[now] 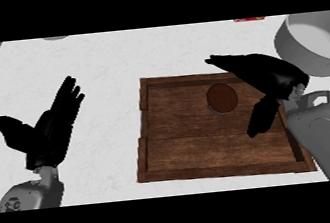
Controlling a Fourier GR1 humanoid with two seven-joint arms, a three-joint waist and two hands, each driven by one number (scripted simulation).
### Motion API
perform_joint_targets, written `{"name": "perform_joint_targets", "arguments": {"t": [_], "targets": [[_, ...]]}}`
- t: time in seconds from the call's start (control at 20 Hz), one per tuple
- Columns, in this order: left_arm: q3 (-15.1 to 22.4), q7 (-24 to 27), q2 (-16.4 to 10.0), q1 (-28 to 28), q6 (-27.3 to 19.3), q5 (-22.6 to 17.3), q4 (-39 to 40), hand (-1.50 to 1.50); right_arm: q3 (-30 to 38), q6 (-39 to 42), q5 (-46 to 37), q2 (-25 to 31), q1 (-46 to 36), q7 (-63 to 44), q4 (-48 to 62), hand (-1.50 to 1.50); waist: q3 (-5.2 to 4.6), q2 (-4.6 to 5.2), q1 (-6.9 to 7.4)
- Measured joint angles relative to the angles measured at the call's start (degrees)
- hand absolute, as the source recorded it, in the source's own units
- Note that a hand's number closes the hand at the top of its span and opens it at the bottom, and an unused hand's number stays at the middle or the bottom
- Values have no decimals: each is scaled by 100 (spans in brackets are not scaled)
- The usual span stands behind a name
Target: Pick the cupcake from the tray and place it in the pot
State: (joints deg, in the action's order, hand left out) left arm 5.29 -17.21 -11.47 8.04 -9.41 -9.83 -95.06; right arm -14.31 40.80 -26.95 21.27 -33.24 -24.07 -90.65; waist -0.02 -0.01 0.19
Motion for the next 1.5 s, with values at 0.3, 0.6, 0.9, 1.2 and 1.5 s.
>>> {"name": "perform_joint_targets", "arguments": {"t": [0.3,0.6,0.9,1.2,1.5], "targets": [[71,-154,109,-44,-50,230,-229,0,-134,-99,-588,-312,-171,-3,583,-150,2,3,19],[-25,-12,202,-127,94,270,-134,0,-319,-234,-1164,-509,-128,316,987,-150,1,3,14],[-88,-144,290,16,121,336,-96,0,-436,-276,-1687,-653,-161,399,1434,-150,1,5,11],[-184,-247,309,-113,212,353,-293,0,-347,-273,-2051,-693,-218,707,1843,-150,1,3,13],[-177,-311,385,-168,256,419,-412,0,-238,-361,-2112,-877,-141,1144,1878,150,2,3,10]]}}
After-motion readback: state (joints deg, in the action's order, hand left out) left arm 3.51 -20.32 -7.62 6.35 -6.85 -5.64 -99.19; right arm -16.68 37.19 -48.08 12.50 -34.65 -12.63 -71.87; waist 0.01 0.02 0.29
